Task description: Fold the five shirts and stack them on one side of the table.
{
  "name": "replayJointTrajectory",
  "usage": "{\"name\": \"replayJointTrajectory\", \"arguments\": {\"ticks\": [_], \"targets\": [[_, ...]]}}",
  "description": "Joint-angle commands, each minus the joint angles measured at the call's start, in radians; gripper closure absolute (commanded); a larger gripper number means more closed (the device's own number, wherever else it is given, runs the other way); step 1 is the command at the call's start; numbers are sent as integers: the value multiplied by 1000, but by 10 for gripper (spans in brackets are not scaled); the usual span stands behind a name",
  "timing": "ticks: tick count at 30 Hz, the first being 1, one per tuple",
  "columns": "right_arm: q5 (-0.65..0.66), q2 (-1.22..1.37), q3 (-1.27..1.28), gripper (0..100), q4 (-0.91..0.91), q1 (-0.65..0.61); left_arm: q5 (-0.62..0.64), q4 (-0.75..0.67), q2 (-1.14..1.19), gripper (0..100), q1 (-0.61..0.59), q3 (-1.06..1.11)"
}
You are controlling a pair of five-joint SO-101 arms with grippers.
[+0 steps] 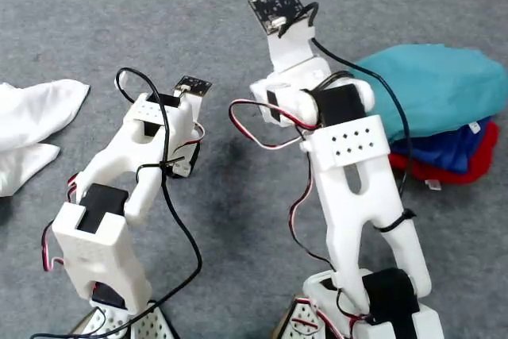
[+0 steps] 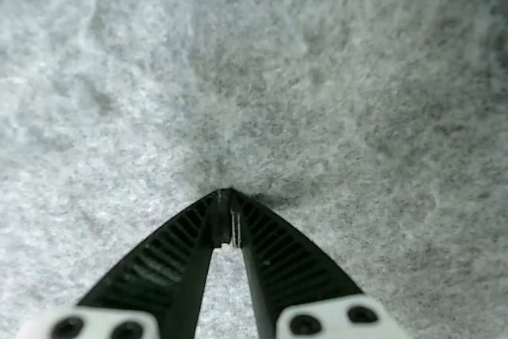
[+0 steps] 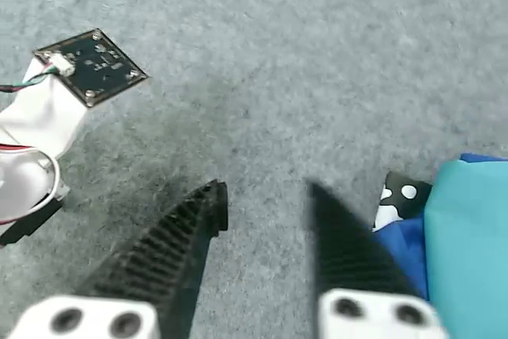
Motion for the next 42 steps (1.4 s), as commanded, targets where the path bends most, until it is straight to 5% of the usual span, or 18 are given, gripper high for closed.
{"name": "replayJointTrajectory", "arguments": {"ticks": [1, 5, 11, 14, 21, 23, 29, 42], "targets": [[21, -27, -1, 557, -15, -27, 3, 8, 19, 982, -9, 106], [107, -27, 12, 590, 32, -48, 3, 8, 19, 982, -9, 106], [114, -35, 7, 981, 44, -51, 3, 8, 19, 982, -9, 106], [110, -36, 12, 913, 49, -51, 3, 8, 19, 982, -9, 106], [110, -36, 8, 582, 75, -62, 3, 8, 19, 982, -9, 106], [110, -36, 7, 632, 94, -68, 3, 8, 19, 982, -9, 106], [112, -35, -25, 988, 92, -62, 3, 8, 19, 982, -9, 106], [104, -36, -157, 741, 98, -67, 3, 8, 21, 982, 25, 101]]}}
